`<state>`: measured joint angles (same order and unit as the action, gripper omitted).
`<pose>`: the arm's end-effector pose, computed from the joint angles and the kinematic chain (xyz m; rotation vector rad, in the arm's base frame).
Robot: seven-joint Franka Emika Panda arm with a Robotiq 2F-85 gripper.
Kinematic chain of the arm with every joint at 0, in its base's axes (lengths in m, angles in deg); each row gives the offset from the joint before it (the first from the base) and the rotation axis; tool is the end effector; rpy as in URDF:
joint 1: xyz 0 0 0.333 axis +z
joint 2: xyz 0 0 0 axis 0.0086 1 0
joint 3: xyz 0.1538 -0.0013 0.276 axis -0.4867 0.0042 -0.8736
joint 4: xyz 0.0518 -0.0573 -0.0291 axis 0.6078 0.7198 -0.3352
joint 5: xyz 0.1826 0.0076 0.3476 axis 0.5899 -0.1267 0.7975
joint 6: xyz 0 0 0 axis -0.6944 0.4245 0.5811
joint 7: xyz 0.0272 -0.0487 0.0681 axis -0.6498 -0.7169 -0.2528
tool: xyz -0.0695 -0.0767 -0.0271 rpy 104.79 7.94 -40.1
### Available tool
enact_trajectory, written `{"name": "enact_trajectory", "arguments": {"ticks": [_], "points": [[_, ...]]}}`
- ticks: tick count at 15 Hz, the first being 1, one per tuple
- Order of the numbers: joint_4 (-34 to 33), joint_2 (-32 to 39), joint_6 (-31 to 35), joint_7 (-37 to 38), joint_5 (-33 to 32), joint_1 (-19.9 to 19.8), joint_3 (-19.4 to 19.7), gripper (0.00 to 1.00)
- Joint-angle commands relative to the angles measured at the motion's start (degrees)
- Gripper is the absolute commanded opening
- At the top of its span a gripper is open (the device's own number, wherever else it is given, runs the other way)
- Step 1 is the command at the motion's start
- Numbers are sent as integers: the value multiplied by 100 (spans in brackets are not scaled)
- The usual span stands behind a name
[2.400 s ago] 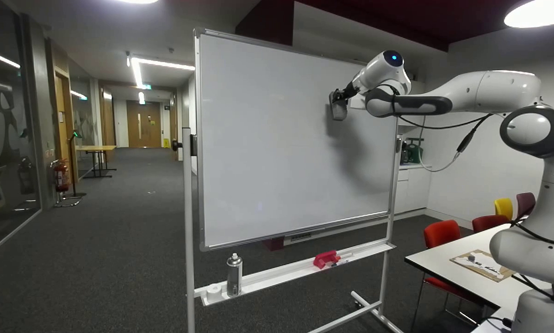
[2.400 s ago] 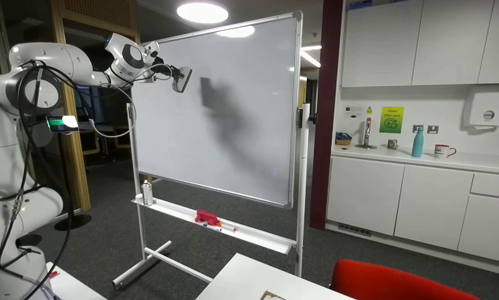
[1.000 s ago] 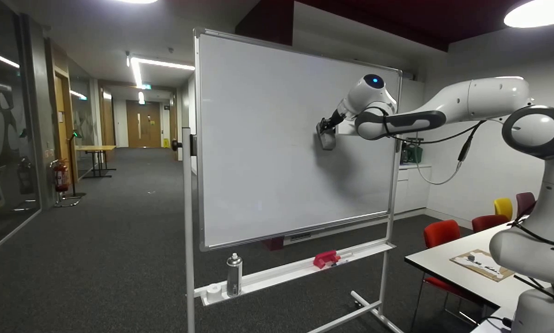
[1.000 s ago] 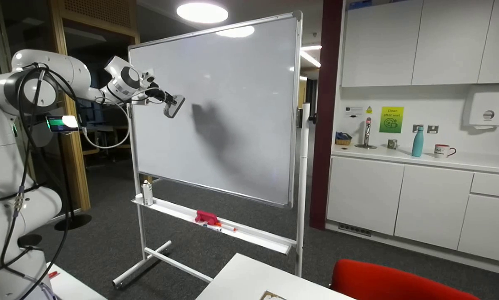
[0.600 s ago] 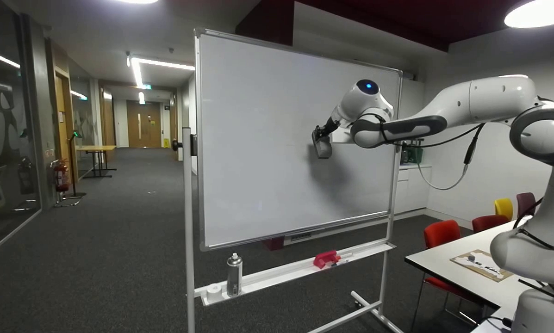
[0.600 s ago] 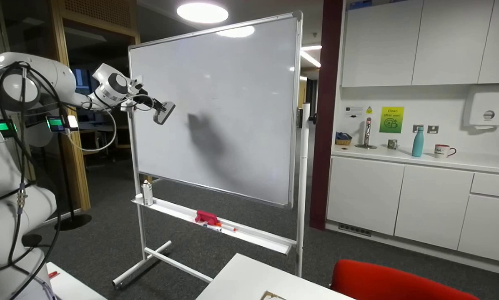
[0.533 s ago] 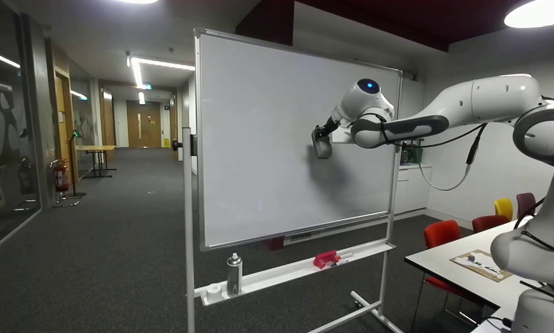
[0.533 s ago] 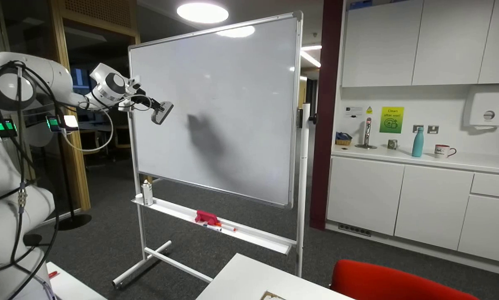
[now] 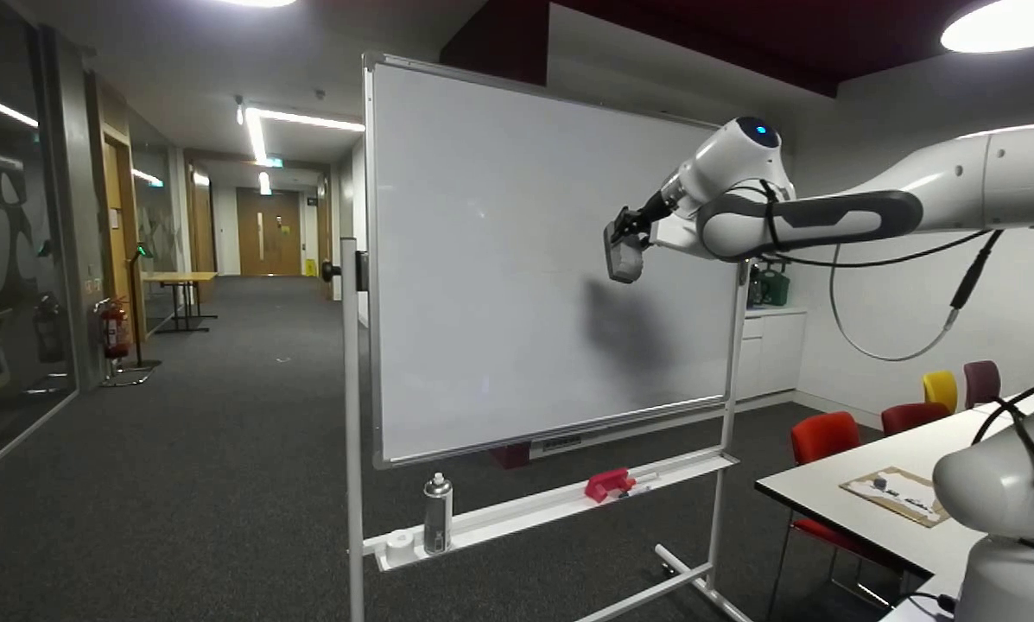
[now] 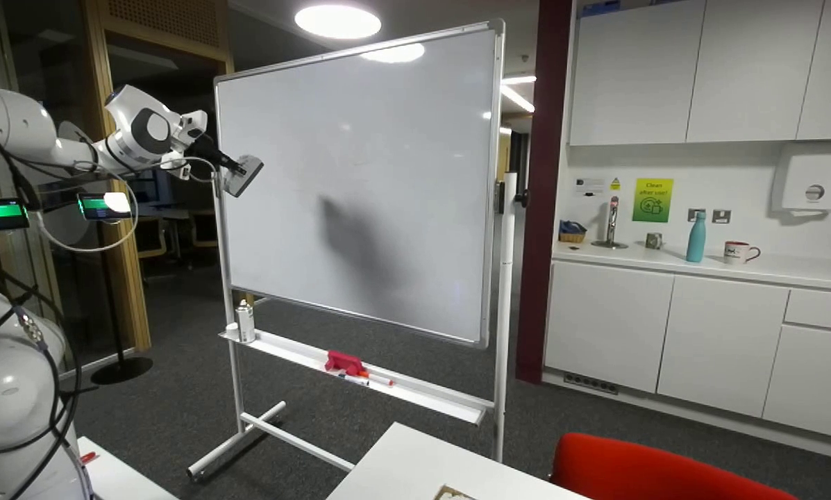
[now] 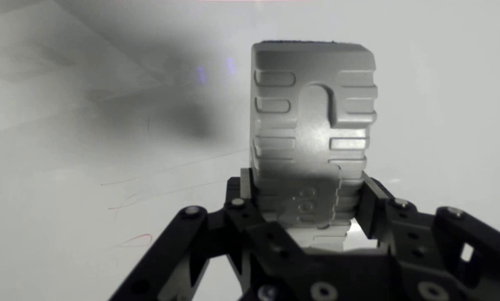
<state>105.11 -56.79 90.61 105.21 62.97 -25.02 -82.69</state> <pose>0.4534 0.2060 0.7165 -2.5998 0.4266 -1.5538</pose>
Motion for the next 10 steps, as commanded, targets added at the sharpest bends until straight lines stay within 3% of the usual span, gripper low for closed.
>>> {"name": "enact_trajectory", "arguments": {"ticks": [1,6,10], "points": [[766,-713,144,223,48,905,940,34],[1116,-1057,-124,484,161,1465,1467,34],[1104,-989,3,932,-54,1275,1435,34]]}}
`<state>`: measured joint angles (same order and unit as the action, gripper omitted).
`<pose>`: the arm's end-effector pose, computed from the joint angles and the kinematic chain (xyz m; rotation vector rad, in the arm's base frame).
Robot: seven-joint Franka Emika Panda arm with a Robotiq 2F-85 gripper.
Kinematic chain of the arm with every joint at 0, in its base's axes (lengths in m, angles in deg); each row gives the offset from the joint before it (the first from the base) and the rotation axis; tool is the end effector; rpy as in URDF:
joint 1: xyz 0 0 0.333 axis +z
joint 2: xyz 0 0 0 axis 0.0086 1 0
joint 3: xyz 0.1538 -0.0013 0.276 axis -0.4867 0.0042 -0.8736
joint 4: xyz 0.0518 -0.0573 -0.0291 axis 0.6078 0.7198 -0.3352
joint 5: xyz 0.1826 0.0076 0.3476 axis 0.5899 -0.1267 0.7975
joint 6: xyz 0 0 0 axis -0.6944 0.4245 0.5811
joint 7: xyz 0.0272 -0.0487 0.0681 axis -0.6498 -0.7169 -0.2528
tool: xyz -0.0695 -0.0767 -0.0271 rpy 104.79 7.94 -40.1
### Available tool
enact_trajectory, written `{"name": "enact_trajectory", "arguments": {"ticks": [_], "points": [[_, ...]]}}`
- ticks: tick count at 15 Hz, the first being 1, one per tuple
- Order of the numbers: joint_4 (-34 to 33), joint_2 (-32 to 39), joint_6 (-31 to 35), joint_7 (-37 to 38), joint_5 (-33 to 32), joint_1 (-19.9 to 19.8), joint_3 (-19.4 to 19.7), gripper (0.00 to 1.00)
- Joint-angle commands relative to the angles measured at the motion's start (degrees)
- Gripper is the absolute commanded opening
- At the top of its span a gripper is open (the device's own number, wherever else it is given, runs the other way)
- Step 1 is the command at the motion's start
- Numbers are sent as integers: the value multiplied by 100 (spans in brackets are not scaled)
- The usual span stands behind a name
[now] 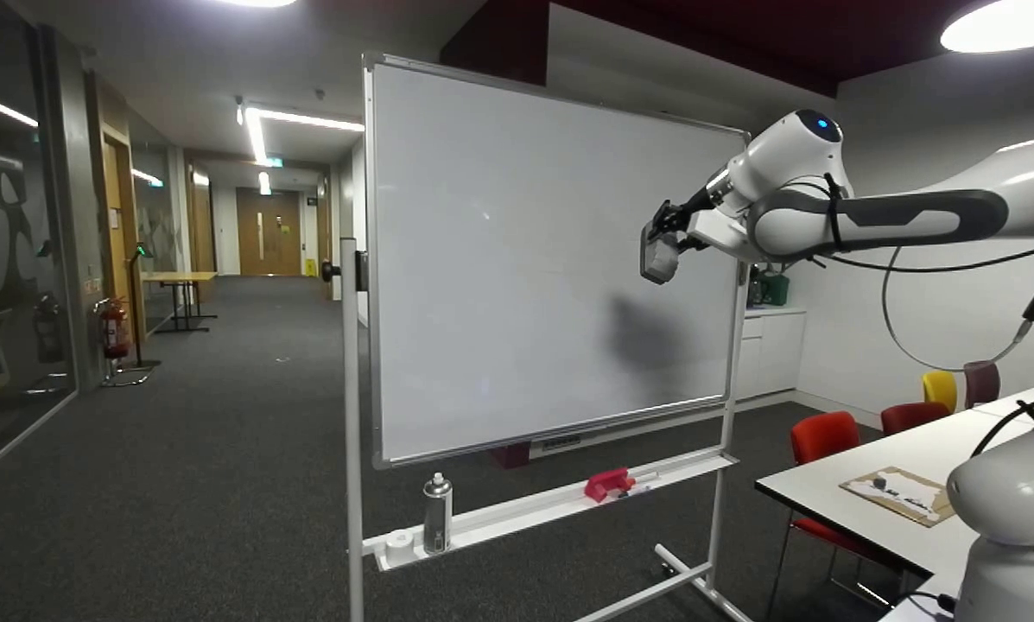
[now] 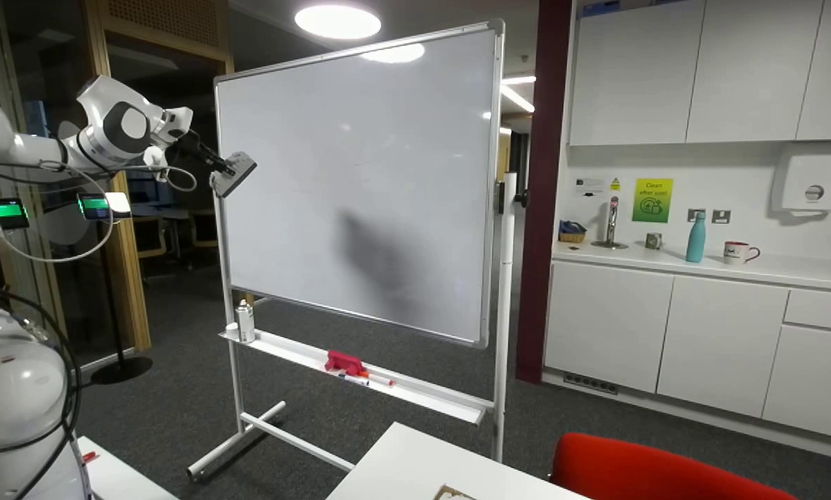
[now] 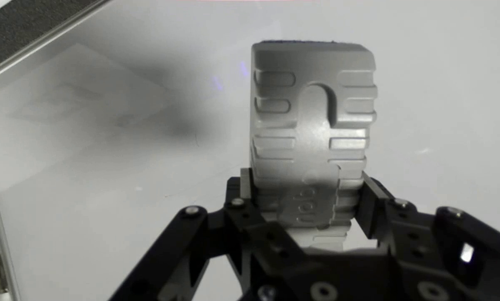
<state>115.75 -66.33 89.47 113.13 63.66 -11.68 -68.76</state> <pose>0.3925 0.1649 0.7175 -2.4731 0.6665 -1.4898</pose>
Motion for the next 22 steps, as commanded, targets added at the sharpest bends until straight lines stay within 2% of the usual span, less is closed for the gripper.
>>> {"name": "enact_trajectory", "arguments": {"ticks": [1,4,5,9,14,17,22], "points": [[9,13,-12,85,-92,55,57,59],[10,32,-12,88,-96,44,63,59],[10,35,-12,88,-97,44,63,34],[39,159,143,557,-224,-376,-8,34],[474,-42,48,1348,-200,-735,307,34],[847,-205,-15,1517,-122,-778,757,34],[1390,-293,-87,1244,-9,-901,1783,34]]}}
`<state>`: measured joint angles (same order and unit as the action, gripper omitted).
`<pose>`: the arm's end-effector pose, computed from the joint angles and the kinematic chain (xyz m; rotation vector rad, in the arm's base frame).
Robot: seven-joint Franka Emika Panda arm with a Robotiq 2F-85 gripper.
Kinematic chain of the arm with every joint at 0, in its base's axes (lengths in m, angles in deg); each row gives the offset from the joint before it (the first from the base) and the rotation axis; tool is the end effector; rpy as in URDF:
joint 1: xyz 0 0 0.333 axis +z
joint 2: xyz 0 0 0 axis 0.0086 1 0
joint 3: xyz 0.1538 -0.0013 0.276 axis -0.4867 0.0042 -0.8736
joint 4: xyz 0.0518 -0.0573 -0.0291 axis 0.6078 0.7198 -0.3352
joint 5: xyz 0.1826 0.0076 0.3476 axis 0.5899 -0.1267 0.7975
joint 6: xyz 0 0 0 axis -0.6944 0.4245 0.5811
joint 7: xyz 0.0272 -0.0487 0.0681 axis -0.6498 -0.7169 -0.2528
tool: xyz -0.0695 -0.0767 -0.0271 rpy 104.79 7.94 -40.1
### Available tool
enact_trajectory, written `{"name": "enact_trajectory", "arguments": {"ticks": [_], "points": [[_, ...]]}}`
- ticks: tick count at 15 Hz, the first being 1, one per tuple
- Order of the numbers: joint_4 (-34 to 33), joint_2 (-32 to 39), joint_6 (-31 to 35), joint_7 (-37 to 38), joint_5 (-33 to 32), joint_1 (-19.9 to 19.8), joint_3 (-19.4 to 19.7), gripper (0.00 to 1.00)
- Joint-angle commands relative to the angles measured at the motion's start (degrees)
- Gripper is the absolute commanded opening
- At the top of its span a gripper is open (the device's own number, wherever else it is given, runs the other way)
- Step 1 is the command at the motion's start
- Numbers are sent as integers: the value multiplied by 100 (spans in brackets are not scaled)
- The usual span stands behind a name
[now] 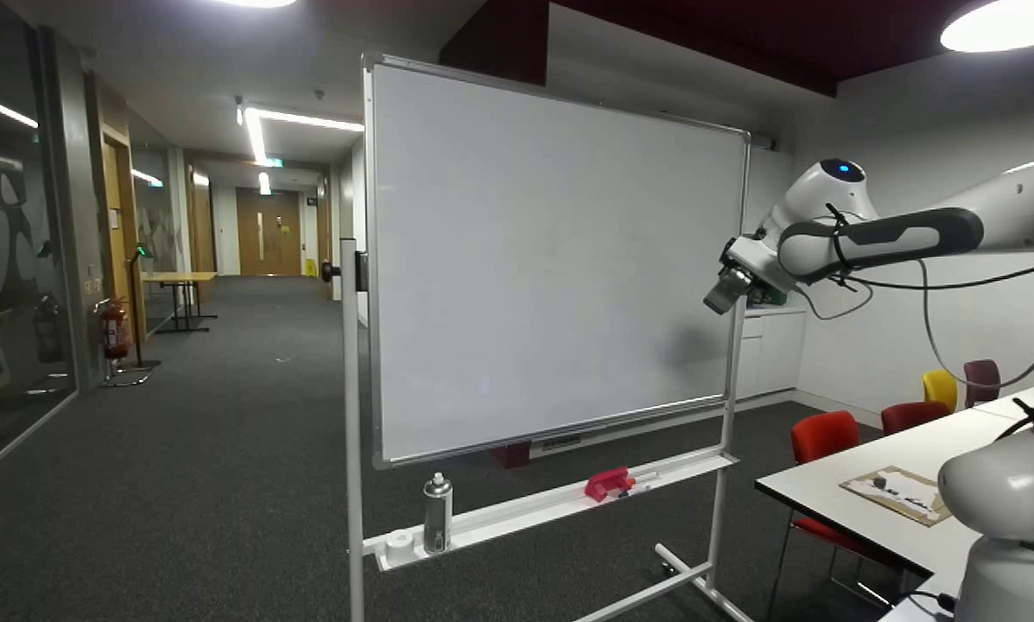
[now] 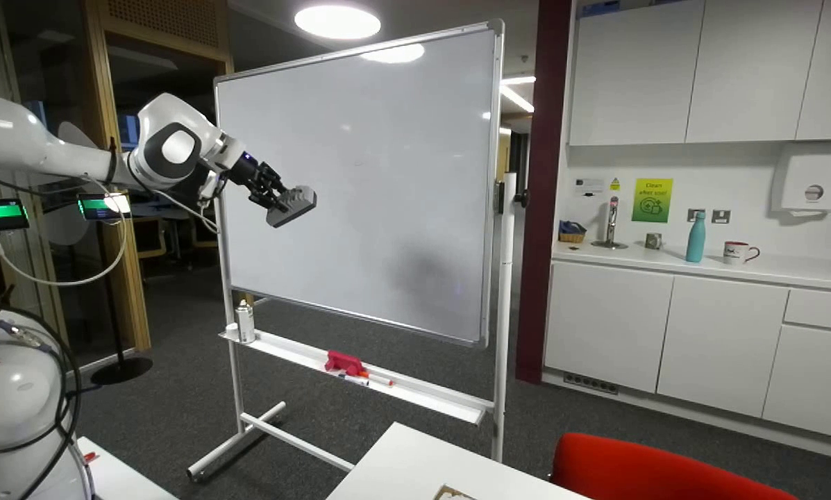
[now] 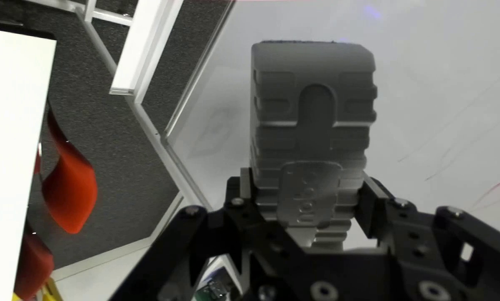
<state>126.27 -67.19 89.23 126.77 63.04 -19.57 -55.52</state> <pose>0.4054 -0.0303 0.6524 -2.2302 1.4767 -1.2836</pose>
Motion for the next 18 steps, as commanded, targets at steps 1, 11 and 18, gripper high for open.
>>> {"name": "enact_trajectory", "arguments": {"ticks": [1,11,18], "points": [[398,-176,-120,-217,77,-155,693,34],[181,696,-1494,-1914,184,-222,2052,34],[179,1343,-933,-2544,92,-263,2125,34]]}}
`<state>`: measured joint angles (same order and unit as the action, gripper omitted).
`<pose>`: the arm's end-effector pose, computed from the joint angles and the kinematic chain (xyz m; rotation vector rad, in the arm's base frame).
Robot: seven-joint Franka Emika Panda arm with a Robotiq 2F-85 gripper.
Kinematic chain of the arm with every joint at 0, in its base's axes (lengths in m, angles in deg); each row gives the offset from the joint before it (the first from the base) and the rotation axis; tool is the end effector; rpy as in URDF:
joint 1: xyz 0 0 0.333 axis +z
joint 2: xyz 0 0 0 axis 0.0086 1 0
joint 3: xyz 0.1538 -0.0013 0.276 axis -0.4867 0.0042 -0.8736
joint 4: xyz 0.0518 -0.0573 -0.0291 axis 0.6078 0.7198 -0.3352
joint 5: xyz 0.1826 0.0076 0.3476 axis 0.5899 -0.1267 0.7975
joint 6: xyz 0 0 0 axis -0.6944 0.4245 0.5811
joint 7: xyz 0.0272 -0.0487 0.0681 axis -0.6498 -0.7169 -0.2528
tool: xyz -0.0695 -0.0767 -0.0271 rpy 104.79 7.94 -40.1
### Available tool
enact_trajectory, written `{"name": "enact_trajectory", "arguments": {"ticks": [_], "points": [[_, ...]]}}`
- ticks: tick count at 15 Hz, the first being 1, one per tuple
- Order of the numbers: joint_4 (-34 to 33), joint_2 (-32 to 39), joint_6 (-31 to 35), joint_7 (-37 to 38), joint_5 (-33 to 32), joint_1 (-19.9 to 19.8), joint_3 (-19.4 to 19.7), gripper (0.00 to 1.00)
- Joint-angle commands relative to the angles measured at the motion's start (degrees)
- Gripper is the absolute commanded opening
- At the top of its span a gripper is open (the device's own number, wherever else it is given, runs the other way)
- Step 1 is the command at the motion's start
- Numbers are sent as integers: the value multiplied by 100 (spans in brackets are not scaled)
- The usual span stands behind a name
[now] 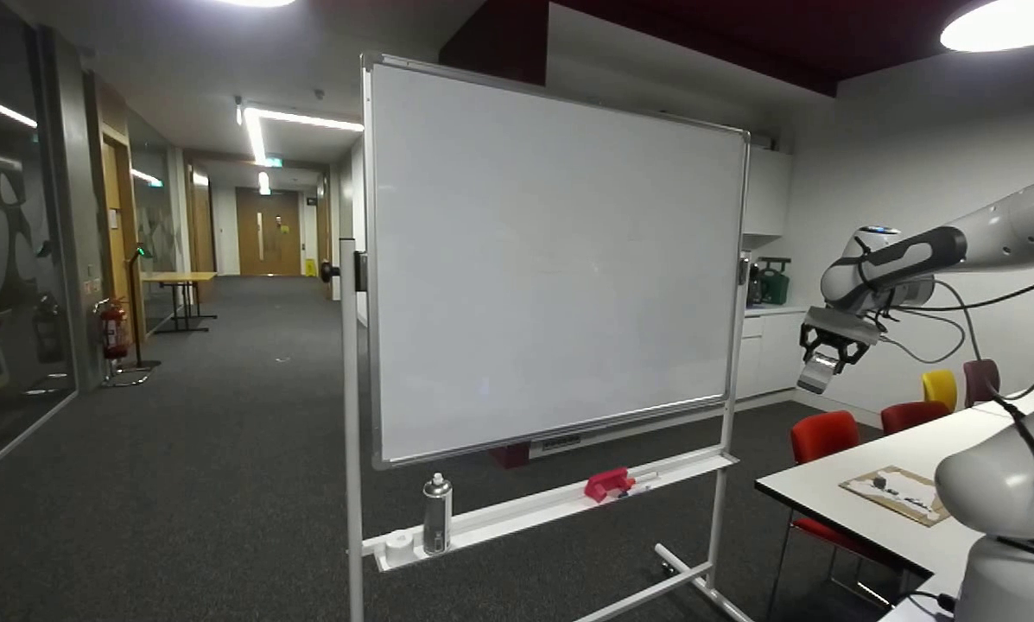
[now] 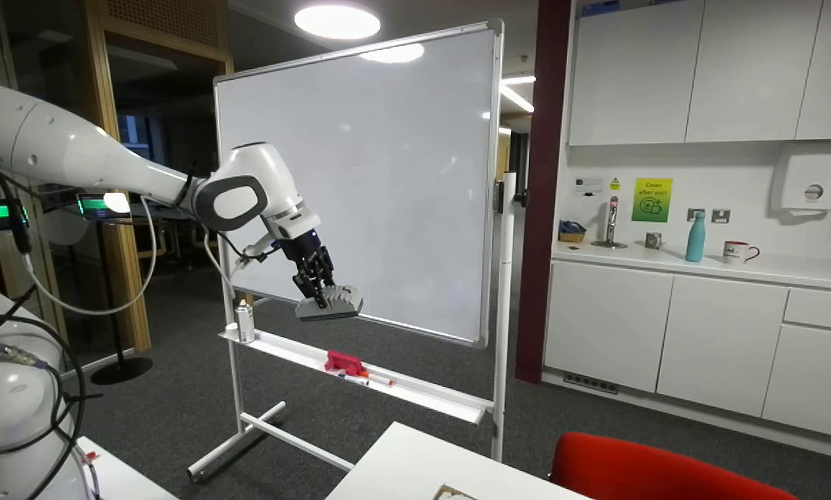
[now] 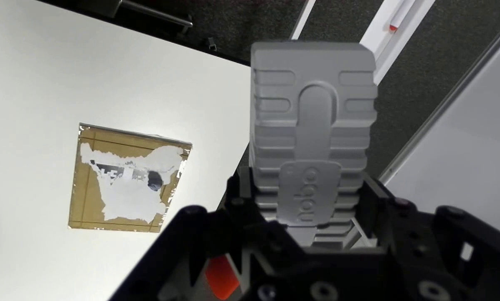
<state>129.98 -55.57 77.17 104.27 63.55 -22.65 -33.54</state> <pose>0.3673 -0.2478 0.5084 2.5000 -1.7843 0.6457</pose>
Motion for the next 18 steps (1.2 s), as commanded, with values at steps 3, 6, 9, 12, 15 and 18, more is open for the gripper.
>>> {"name": "enact_trajectory", "arguments": {"ticks": [3,6,9,12,15,18], "points": [[-66,156,217,-166,61,-40,-119,59],[-84,159,217,-167,62,-13,-133,59],[-124,228,260,-77,18,-51,-166,34],[-427,617,144,-24,75,-97,-74,34],[-756,1096,34,1,98,-163,78,34],[-1135,1717,12,129,40,-224,287,34]]}}
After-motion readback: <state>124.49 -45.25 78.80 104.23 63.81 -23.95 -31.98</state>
